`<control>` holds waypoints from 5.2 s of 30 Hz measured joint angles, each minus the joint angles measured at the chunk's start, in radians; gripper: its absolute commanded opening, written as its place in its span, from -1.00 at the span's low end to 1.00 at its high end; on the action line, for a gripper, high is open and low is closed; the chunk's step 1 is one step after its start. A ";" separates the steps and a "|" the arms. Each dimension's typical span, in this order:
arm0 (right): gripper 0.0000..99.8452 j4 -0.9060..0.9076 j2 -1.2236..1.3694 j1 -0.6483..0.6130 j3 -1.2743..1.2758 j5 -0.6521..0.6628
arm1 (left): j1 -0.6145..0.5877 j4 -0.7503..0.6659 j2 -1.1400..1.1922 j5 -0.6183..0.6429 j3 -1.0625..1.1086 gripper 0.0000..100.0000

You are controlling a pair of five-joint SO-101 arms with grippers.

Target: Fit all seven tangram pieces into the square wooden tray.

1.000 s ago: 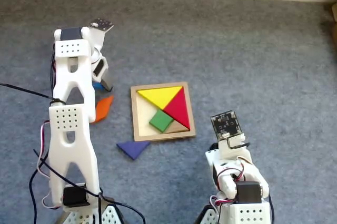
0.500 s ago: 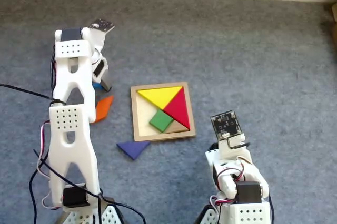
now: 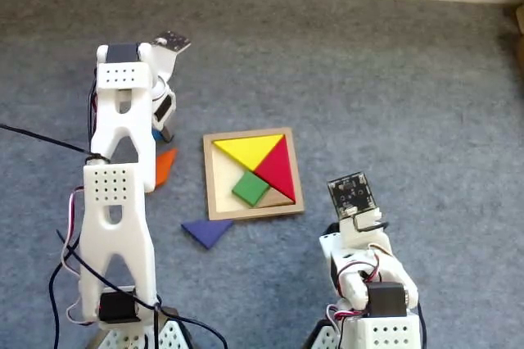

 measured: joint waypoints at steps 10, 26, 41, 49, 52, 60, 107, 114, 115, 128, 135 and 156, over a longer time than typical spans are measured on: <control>-0.95 0.000 0.000 0.000 0.000 0.000 | 0.012 0.002 -0.018 0.000 0.003 -0.83; -0.95 0.000 0.000 0.000 0.000 0.000 | 0.060 -0.005 -0.249 0.152 0.284 -0.83; -0.95 0.000 0.000 0.000 0.000 0.000 | 0.334 -0.021 -0.718 0.476 0.799 -0.83; -0.95 0.000 0.000 0.000 0.000 0.000 | 0.390 -0.094 -0.726 0.707 0.861 -0.84; -0.95 0.000 0.000 0.000 0.000 0.000 | 0.396 -0.135 -0.726 0.758 0.885 -0.84; -0.95 0.000 0.000 0.000 0.000 0.000 | 0.436 -0.338 -0.726 1.013 1.066 -0.99; -0.95 0.000 0.000 0.000 0.000 0.000 | 0.503 -0.345 -0.726 1.344 1.105 -0.53; -0.95 0.000 0.000 0.000 0.000 0.000 | 0.502 -0.189 -0.726 1.344 1.036 -0.53; -0.95 0.000 0.000 0.000 0.000 0.000 | 0.496 -0.176 -0.726 1.344 1.026 -0.53; -0.95 0.000 0.000 0.000 0.000 0.000 | 0.341 -0.164 -0.726 1.339 1.007 -0.57; -0.95 0.000 0.000 0.000 0.000 0.000 | 0.325 -0.235 -0.726 1.249 1.033 -0.95; -0.95 0.000 0.000 0.000 0.000 0.000 | 0.434 -0.364 -0.726 1.212 1.115 -0.89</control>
